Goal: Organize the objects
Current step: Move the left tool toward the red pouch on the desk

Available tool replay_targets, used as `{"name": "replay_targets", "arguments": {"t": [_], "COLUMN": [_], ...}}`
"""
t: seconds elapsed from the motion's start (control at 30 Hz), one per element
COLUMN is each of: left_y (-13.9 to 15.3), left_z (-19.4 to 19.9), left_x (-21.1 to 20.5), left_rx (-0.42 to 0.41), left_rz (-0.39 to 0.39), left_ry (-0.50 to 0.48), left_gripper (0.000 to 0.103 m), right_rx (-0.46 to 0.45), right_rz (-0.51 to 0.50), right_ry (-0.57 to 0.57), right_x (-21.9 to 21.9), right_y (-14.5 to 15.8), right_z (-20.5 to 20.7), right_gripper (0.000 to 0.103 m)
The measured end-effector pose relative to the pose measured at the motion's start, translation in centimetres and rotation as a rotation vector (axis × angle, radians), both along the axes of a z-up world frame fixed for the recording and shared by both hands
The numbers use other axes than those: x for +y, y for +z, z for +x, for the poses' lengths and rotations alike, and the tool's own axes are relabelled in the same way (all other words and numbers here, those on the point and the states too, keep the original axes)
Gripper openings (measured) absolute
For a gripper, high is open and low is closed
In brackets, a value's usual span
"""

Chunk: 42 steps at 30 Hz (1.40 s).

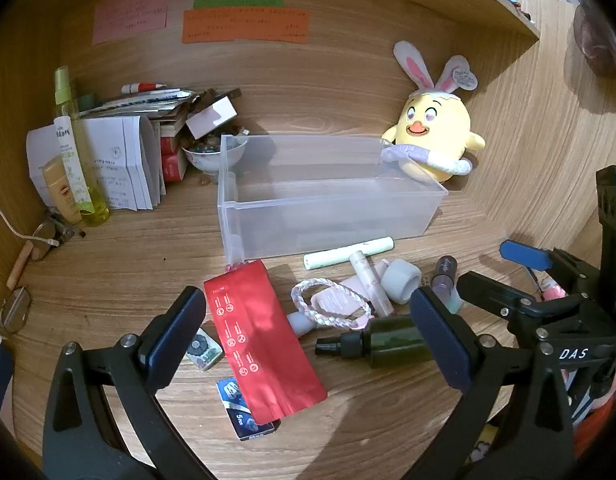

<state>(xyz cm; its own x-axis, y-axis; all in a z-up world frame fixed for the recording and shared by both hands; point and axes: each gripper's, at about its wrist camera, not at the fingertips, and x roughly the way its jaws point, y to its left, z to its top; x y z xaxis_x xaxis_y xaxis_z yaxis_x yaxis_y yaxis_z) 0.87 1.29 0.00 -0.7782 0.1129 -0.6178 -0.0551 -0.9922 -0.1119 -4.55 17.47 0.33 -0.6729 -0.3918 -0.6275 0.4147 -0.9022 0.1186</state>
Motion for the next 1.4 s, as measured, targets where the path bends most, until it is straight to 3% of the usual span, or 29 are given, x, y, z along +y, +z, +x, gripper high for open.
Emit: {"name": "replay_targets", "arguments": {"t": [0.87,1.4], "left_y": [0.06,-0.61], "left_z": [0.25,-0.11], "left_x": [0.63,0.2], "left_rx": [0.035,0.014], "left_rz": [-0.017,-0.013], "left_ry": [-0.009,-0.017], "left_gripper": [0.103,0.103], "right_rx": [0.008,0.0], "right_rz": [0.003,0.025], "right_ry": [0.017,0.011], "right_x": [-0.26,-0.08], "right_y": [0.19,-0.15], "right_z": [0.04,-0.34], "right_gripper": [0.103,0.103]}}
